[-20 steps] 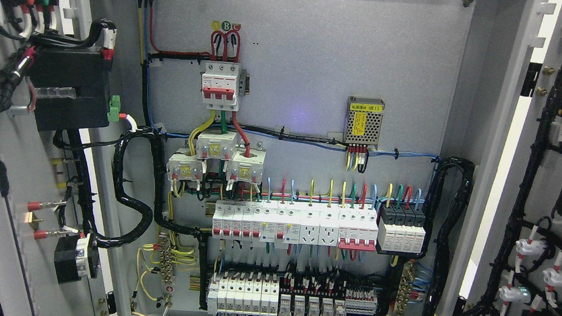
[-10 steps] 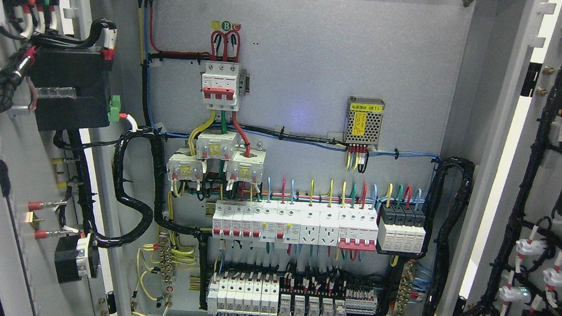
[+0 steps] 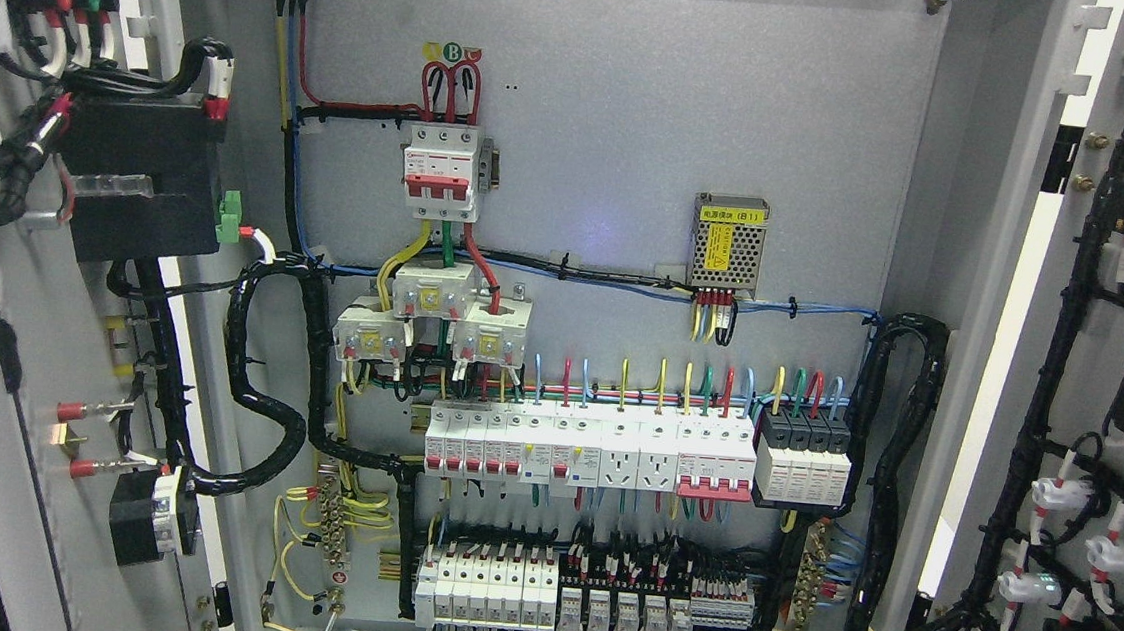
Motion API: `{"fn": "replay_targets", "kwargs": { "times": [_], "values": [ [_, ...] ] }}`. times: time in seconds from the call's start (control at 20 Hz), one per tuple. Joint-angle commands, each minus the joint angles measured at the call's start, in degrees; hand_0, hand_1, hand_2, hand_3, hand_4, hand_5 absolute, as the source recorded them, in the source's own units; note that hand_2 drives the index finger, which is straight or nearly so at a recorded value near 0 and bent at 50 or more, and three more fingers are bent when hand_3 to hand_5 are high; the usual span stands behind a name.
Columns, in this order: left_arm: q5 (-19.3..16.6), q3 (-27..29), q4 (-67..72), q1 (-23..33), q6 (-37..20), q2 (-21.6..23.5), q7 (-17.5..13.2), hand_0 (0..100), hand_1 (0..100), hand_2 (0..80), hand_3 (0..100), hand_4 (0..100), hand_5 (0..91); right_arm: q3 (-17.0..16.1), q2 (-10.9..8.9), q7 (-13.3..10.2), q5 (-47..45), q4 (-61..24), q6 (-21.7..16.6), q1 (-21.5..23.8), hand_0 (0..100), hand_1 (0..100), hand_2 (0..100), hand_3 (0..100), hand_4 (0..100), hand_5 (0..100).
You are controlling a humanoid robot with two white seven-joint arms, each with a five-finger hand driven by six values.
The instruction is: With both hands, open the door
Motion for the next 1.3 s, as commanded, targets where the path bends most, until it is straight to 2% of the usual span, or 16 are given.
{"fn": "replay_targets", "kwargs": {
  "times": [0.0, 0.15, 0.3, 0.55, 0.85, 1.05, 1.25],
  "values": [
    [3.1, -10.0, -30.9, 9.0, -0.1, 5.2, -0.6, 0, 0, 0.0, 0, 3, 0.0, -4.5, -6.83, -0.7, 5.1, 0.7, -2.5, 4.9, 0, 0, 0, 0, 0, 0],
    [4.6, -12.0, -45.9, 15.2, -0.7, 7.9, -0.6, 0, 0, 0.0, 0, 3, 0.0, -5.3, -10.35, -0.7, 5.4, 0.7, -5.4, 7.7, 0, 0, 0, 0, 0, 0],
    [5.3, -14.1, -55.7, 18.7, -1.7, 10.5, -0.6, 0, 0, 0.0, 0, 3, 0.0, -8.1, -11.50, -0.7, 5.4, 0.6, -8.9, 11.7, 0, 0, 0, 0, 0, 0],
    [12.1, -17.1, -67.6, 22.3, -3.0, 17.9, -0.6, 0, 0, 0.0, 0, 3, 0.0, -10.2, -13.87, -0.6, 5.4, 0.1, -20.1, 18.2, 0, 0, 0, 0, 0, 0],
    [15.6, -17.1, -71.9, 22.8, -15.4, 23.5, -0.5, 0, 0, 0.0, 0, 3, 0.0, -14.8, -15.28, -0.4, 5.4, -3.6, -24.9, 27.4, 0, 0, 0, 0, 0, 0],
    [17.5, -17.0, -74.9, 24.7, -18.3, 25.9, -0.3, 0, 0, 0.0, 0, 3, 0.0, -18.7, -15.72, -0.3, 5.4, -5.6, -26.8, 33.7, 0, 0, 0, 0, 0, 0],
    [19.1, -16.4, -77.2, 26.2, -24.1, 28.0, 0.1, 0, 0, 0.0, 0, 3, 0.0, -21.2, -15.81, -0.3, 5.4, -7.8, -34.7, 37.2, 0, 0, 0, 0, 0, 0]
  ]
}}
